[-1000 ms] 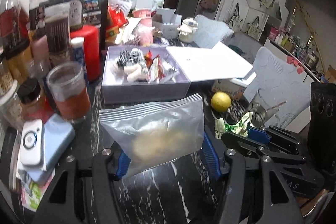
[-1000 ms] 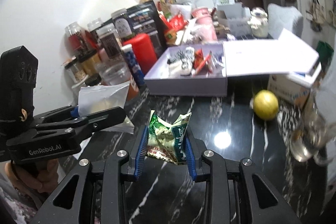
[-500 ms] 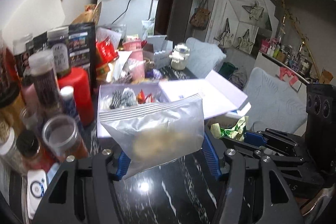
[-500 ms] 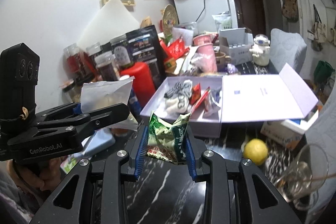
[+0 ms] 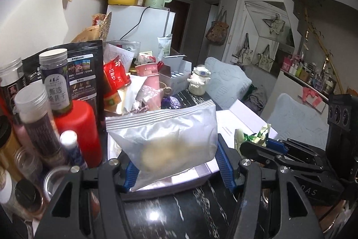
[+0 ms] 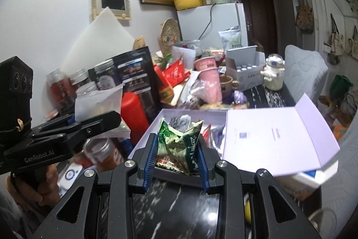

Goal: Organize soft objects
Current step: 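Carry the green wrapper with the right tool while the left tool carries the zip bag to the box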

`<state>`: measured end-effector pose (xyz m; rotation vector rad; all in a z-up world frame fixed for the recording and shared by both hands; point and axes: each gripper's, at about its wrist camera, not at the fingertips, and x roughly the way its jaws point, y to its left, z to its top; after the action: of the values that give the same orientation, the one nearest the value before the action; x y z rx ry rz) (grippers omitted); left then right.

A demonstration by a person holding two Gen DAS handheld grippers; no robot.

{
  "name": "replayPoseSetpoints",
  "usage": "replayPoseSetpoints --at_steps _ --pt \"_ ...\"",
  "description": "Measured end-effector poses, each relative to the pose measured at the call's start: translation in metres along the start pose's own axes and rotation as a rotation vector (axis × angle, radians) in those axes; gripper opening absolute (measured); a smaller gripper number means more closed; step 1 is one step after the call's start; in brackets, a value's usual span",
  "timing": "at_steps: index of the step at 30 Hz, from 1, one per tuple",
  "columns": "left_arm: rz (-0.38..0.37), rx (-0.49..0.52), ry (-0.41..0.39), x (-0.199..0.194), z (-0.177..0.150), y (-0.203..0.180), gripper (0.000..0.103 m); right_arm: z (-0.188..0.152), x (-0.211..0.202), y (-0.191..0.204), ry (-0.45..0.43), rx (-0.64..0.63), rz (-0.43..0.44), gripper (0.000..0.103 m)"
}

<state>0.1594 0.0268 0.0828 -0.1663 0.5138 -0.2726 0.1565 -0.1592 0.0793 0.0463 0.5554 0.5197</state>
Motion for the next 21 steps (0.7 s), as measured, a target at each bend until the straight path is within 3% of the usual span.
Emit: replayPoseSetpoints --at_steps 8,13,21 --pt "0.013 -0.014 -0.018 0.037 0.03 0.013 0.059 0.035 0.04 -0.013 -0.038 0.01 -0.003 0.033" --pt "0.061 -0.016 -0.028 0.06 0.046 0.024 0.059 0.05 0.069 -0.025 -0.04 0.014 -0.025 0.033" --pt "0.134 -0.027 0.034 0.108 0.045 0.047 0.059 0.061 0.111 -0.041 -0.016 0.007 -0.037 0.033"
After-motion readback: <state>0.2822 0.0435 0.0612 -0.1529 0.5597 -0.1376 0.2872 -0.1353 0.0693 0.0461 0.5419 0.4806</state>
